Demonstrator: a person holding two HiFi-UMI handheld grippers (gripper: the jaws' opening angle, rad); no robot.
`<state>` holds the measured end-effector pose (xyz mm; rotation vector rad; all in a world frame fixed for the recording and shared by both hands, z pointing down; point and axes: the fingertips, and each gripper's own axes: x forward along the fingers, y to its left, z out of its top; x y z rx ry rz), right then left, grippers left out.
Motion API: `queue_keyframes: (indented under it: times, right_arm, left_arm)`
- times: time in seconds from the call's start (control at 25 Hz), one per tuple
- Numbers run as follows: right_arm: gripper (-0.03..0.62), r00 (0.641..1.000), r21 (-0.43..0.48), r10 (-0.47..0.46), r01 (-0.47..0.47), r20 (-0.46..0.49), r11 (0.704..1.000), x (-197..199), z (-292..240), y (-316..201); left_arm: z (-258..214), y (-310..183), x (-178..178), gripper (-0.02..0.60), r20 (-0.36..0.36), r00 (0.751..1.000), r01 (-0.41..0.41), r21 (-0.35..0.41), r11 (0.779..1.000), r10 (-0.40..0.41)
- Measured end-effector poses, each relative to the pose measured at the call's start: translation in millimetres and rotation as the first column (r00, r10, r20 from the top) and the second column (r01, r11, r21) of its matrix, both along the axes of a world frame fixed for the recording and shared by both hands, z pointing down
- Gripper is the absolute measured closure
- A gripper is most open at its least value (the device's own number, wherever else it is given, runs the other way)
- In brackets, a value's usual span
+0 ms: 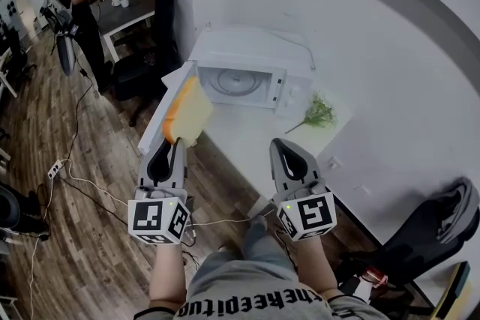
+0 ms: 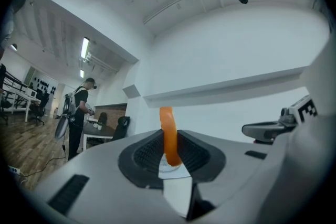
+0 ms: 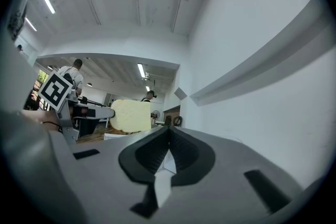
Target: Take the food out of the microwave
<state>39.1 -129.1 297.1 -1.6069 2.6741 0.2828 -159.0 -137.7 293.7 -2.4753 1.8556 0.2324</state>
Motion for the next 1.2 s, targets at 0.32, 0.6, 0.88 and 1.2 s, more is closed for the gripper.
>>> queue_keyframes:
  times: [0.32, 0.6, 0.88, 1.2]
  right_arm:
    - [0.589, 1.000, 0.004, 0.012, -0.012, -0.006, 1.000, 1.1, -0.5, 0.8]
    - [0.589, 1.000, -0.006, 0.009, -0.009, 0.001, 1.000, -1.3, 2.1, -1.5]
    - [0.589, 1.000, -0.009, 0.005, -0.005, 0.011, 1.000, -5.2, 2.8, -2.9]
    - [0.589, 1.000, -0.013, -0.004, 0.004, 0.002, 1.000, -12.9, 5.0, -4.3]
  left_arm:
    - [-1.0, 0.8, -2.5, 0.511, 0.000, 1.000, 0.011, 0.010, 1.000, -0.011]
    - [-0.6, 0.4, -4.2, 0.511, -0.024, 1.000, 0.002, 0.013, 1.000, -0.001]
    - [-3.0, 1.8, -1.9, 0.511, -0.027, 1.000, -0.004, -0.005, 1.000, 0.004]
    - [-1.6, 0.3, -0.3, 0.511, -0.030, 0.999, -0.013, -0.021, 1.000, 0.012]
